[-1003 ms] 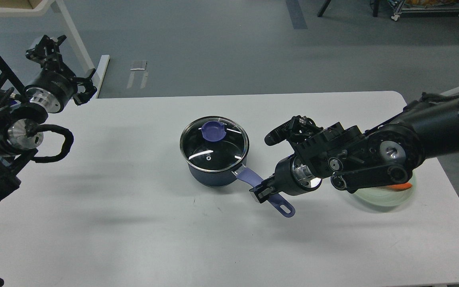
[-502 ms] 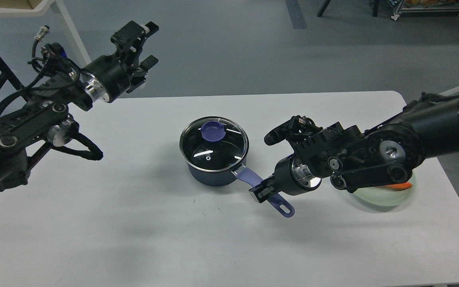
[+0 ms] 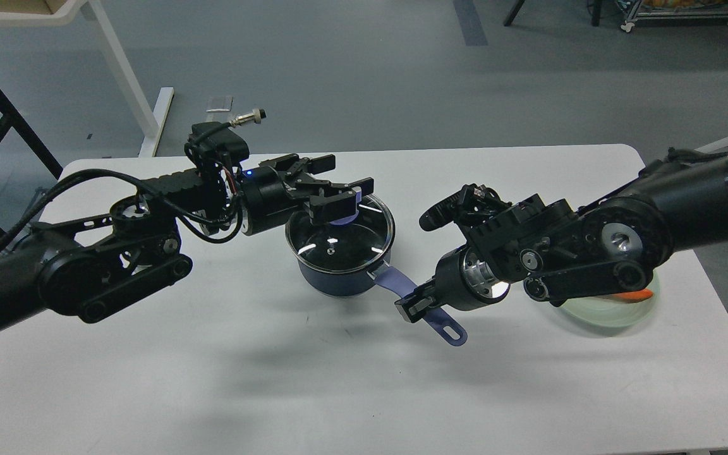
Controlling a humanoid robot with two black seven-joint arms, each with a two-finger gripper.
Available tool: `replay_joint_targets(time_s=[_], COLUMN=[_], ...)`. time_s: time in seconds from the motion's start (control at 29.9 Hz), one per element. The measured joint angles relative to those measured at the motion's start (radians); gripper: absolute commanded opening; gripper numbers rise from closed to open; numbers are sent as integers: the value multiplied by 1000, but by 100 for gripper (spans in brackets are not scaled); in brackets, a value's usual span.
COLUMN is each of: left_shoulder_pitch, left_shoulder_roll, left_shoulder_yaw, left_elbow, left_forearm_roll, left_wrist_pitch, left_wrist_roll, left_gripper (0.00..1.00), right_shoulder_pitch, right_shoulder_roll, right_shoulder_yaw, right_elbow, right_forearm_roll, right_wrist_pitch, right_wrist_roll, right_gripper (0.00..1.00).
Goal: Open pot lid
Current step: 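Reach the left gripper over the pot and grasp the blue lid knob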
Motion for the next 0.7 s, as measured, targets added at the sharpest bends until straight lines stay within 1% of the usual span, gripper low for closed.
replay_joint_targets(time_s=[0.13, 0.2, 0.47, 0.7], left_shoulder_pitch=[-19, -21, -16, -6], left_shoulder_roll=[-21, -23, -41, -57], left_shoulder_yaw=[70, 90, 110, 112], left_elbow=[63, 78, 115, 121], left_forearm_roll=[11, 12, 7, 7], left_wrist_pitch=[51, 62, 74, 81], left_wrist_roll=[5, 5, 4, 1], left_gripper=[95, 95, 95, 95], right_shoulder_pitch=[1, 1, 0, -2], right_shoulder_roll=[0, 0, 6, 7], right_shoulder_yaw=[0, 0, 0, 0], right_elbow=[0, 0, 0, -1], right_forearm_roll=[0, 0, 1, -1], right_wrist_pitch=[0, 0, 0, 1], right_wrist_roll=[0, 0, 1, 2], right_gripper=[18, 18, 18, 19])
